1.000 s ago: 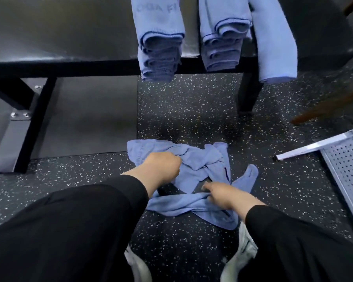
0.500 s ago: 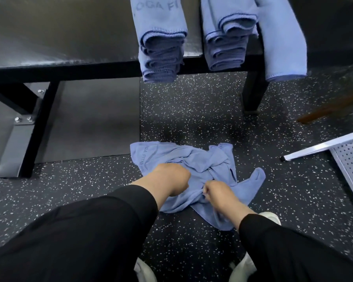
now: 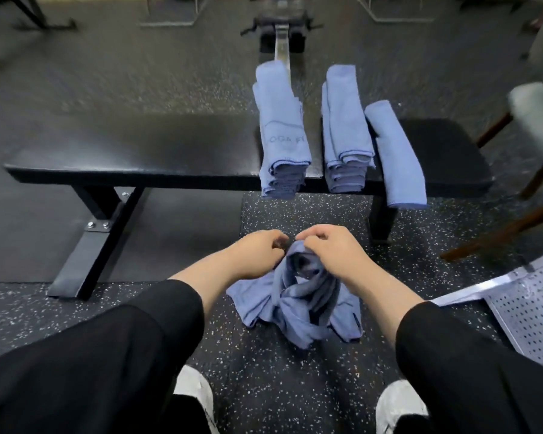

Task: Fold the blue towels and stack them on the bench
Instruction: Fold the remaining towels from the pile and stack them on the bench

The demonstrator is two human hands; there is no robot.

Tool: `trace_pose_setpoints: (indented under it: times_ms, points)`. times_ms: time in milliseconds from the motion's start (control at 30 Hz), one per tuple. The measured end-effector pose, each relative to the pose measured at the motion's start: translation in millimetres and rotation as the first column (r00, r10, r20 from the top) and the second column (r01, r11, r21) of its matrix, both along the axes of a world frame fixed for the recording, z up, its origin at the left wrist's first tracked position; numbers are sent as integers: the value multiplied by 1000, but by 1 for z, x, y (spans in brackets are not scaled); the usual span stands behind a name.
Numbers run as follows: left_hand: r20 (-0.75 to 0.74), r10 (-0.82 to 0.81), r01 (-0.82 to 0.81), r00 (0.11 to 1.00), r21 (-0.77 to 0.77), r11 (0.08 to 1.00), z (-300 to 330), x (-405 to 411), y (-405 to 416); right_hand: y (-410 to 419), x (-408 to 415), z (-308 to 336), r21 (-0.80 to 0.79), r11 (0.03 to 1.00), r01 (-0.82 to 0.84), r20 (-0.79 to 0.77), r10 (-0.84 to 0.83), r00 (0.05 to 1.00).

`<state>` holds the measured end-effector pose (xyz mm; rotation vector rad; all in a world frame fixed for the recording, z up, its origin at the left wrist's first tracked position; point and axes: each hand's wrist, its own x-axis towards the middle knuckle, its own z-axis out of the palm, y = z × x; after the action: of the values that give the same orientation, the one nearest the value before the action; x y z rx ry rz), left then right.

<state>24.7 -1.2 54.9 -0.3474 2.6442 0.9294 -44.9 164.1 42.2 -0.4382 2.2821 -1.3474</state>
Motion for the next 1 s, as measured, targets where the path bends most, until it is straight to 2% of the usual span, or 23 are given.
trace_pose_setpoints:
  times_ms: [233,367,433,500,600,667,700,767,833,900,1000]
  points:
    - [-262,97,-25,960,265,964,80,35,-4,7,17,127,-199,977,-77,-88,60,994]
    - [-280,102,-33,955,241,970,88,48,-5,19,22,151,-331,943,-35,-98,2,995]
    - [-322,131,-66,937,207,976,90,47,-10,23,19,154,-276,961,-9,-140,-30,990]
    - [-397,220,-117,891,267,956,96,44,-15,25,15,152,-163,986,-31,-185,0,983]
    - [-442,286,-134,850,344,929,104,43,-16,29,9,142,-5,966,-257,-139,254,957]
    - [-450,259,-108,855,333,937,109,41,-10,24,14,131,174,898,-405,-103,426,899]
    - [-453,242,-97,858,320,942,111,39,-6,19,16,124,236,874,-425,-121,460,880]
    - [-461,238,-85,855,326,941,112,33,-2,7,18,111,255,896,-363,-230,421,877]
    - [-454,249,-91,856,340,936,113,27,-2,-2,15,106,150,952,-267,-330,302,894]
    - [-443,253,-92,860,352,931,114,24,-7,-6,11,107,-5,980,-198,-283,189,940]
    - [-385,222,-113,896,284,952,114,24,-16,-5,6,106,-66,981,-182,-228,163,960]
